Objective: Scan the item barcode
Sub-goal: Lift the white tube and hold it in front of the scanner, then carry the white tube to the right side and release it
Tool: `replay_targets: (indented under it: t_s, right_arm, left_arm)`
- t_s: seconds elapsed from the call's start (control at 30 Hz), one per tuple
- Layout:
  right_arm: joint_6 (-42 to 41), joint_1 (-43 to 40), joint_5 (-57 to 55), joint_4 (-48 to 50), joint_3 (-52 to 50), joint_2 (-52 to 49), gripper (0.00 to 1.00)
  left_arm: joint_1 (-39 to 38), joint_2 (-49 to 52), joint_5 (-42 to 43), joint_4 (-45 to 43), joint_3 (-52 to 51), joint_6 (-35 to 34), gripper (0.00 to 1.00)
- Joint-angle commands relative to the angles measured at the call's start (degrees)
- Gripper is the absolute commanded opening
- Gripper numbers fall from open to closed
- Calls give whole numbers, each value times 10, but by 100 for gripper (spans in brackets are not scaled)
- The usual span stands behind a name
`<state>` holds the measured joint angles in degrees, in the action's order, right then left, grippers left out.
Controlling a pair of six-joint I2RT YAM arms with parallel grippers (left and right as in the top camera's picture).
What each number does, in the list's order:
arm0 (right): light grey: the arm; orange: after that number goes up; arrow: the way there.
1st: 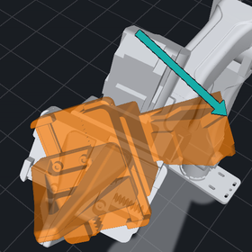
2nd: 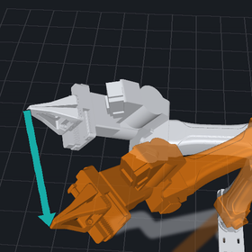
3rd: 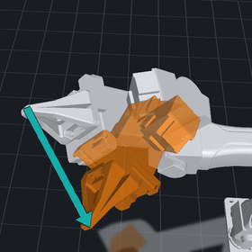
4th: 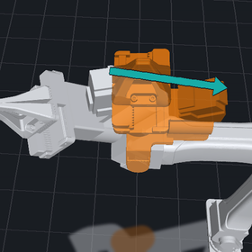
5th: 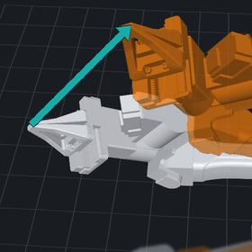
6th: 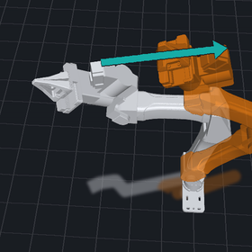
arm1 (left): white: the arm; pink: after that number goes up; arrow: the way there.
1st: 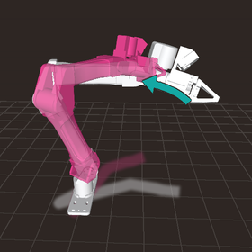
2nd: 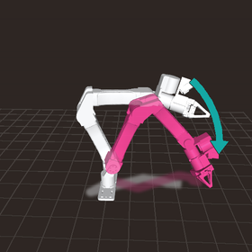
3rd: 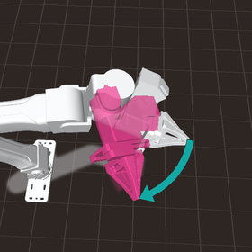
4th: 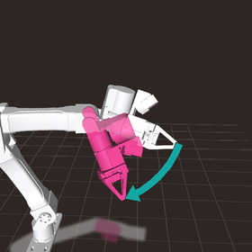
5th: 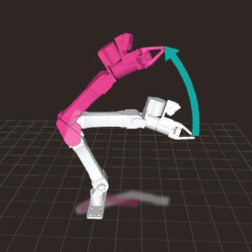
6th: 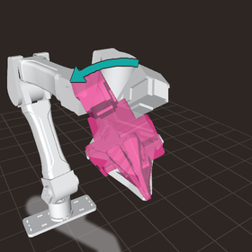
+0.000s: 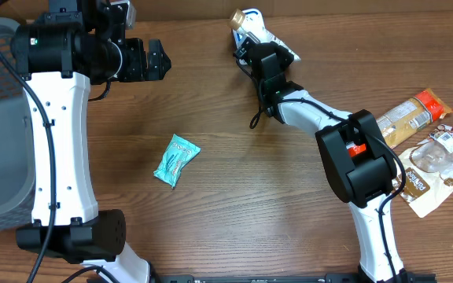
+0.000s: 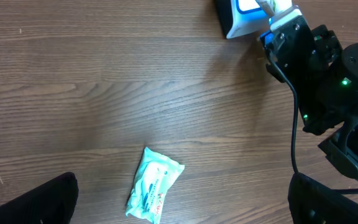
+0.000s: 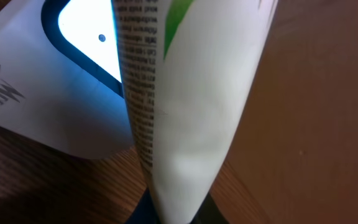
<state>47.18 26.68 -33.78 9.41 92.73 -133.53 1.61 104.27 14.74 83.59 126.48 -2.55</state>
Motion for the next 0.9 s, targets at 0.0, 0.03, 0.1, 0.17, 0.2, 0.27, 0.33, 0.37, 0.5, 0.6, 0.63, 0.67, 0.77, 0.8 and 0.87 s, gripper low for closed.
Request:
replay_targets:
  t_s: [0.0,0.03,0.1,0.17,0.2,0.27,0.33,0.37,0.5,0.6,0.63,0.67,0.77,0.8,0.87]
  right_arm:
    - [-37,4,-27,5,15,25,4]
    - [-37,5,-25,-3,15,31,4]
    - [-37,7,-21,-26,15,51,4]
    - [-37,10,-3,-63,15,73,4]
    - [-39,11,10,-88,15,86,4]
    - [-58,14,34,-136,15,115,4]
    - [-97,16,61,-181,15,146,4]
    - [-123,16,85,-208,15,167,4]
    - [-220,6,217,-313,15,243,4]
    - [-310,-15,354,-383,15,296,4]
    - [-341,-24,394,-402,15,310,4]
    - [-379,-36,439,-423,15,325,4]
    - [-495,-74,517,-471,15,351,4]
    - [-537,-88,525,-487,15,355,4]
    - [-623,-120,522,-525,15,355,4]
  left_arm:
    - [-1,2,-2,0,2,13,99]
    - [-1,2,-2,0,2,13,100]
    - [-1,2,-2,0,2,13,100]
    - [-1,2,-2,0,2,13,100]
    - [-1,2,-2,0,2,13,100]
    - [-1,2,-2,0,2,13,100]
    - [-1,2,-2,0,2,13,99]
    - [-1,2,-2,0,2,13,100]
    - [-1,2,-2,0,2,13,99]
    - [-1,2,-2,0,2,13,100]
    - [-1,2,-2,0,2,13,100]
    - [-1,2,-2,0,2,13,99]
    - [-1,2,-2,0,2,13,100]
    - [-1,2,-2,0,2,13,100]
    - [-1,2,-2,0,2,13,99]
